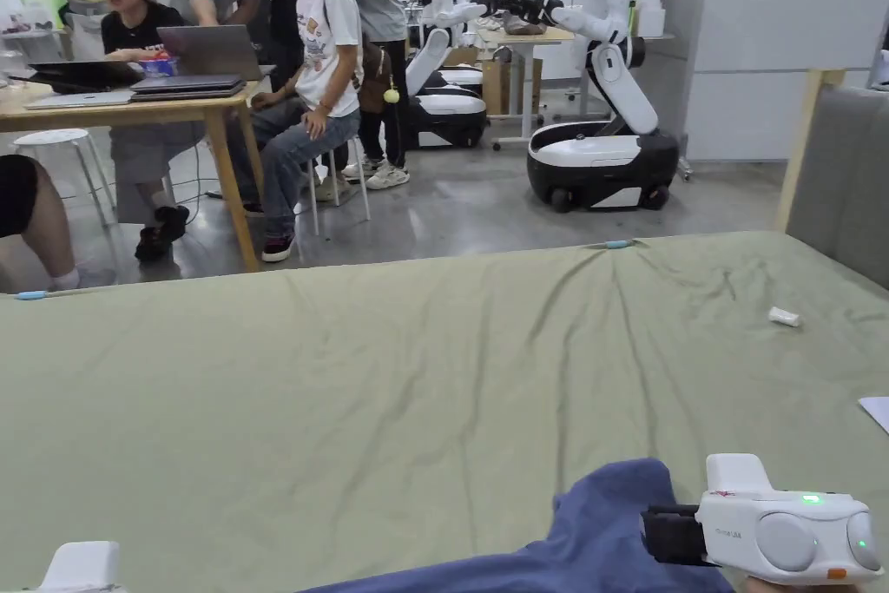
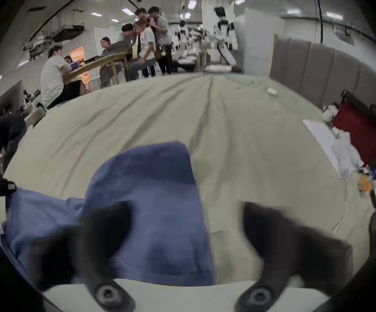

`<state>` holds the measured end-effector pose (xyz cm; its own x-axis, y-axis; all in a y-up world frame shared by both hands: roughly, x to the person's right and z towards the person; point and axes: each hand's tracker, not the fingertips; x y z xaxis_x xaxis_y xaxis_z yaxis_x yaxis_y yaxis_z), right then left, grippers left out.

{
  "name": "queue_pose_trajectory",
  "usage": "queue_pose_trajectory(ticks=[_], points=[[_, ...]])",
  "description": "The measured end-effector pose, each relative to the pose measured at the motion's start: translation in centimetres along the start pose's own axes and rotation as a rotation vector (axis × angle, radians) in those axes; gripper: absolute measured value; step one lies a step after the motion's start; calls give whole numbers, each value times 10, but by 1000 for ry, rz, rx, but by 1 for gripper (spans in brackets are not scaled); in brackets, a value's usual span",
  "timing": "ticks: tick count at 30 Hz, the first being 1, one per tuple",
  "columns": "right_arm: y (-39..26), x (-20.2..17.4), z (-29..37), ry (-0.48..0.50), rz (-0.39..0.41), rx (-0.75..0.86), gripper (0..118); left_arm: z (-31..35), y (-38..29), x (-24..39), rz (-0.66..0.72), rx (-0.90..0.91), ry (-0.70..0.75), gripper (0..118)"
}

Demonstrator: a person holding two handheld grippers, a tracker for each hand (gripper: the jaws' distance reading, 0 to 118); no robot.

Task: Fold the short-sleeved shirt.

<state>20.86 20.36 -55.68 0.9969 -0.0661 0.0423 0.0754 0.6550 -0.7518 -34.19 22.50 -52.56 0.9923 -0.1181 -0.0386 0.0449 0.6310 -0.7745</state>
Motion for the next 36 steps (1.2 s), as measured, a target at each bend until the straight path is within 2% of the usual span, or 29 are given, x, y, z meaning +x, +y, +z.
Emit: queue_pose_trajectory(ticks=[1, 3, 5, 6, 7, 8, 9, 11, 16, 21, 26, 30, 36], points=[[-2, -3, -5, -14, 5, 1, 118, 3, 3, -2, 4, 12, -2, 1], [-3, -5, -17, -17, 5, -3, 102, 10, 5, -3, 5, 29, 0, 1], [-10, -10, -31, -44, 8, -90, 101, 6, 7, -7, -1, 28, -2, 1], [-13, -14, -34, -72, 20, -111, 97, 6, 7, -8, -4, 25, 0, 1], [-13, -18, -29, -76, 39, -75, 93, 6, 6, -8, -7, 24, 2, 1], [-12, -22, -24, -83, 50, -67, 82, 5, 6, -10, -6, 21, 4, 1], [-9, -25, -21, -67, 50, -78, 59, 3, 5, -11, -2, 21, 4, 1], [-7, -34, -2, -17, 78, -74, 1, 4, 3, -12, 1, 21, 8, 1], [-19, -30, 22, 7, 62, -36, 2, 16, -11, -20, 48, 58, 0, 1], [-28, -21, 102, 10, 94, 156, 2, 76, -26, -20, 62, 165, 5, 1], [-50, -16, 195, 32, 130, 276, 2, 151, -49, -29, 38, 239, -8, 1], [-89, -13, 243, 33, 151, 300, 2, 192, -87, -36, 26, 250, -29, 1], [-163, -20, 273, 30, 181, 274, 2, 218, -166, -43, 12, 192, -52, 1]])
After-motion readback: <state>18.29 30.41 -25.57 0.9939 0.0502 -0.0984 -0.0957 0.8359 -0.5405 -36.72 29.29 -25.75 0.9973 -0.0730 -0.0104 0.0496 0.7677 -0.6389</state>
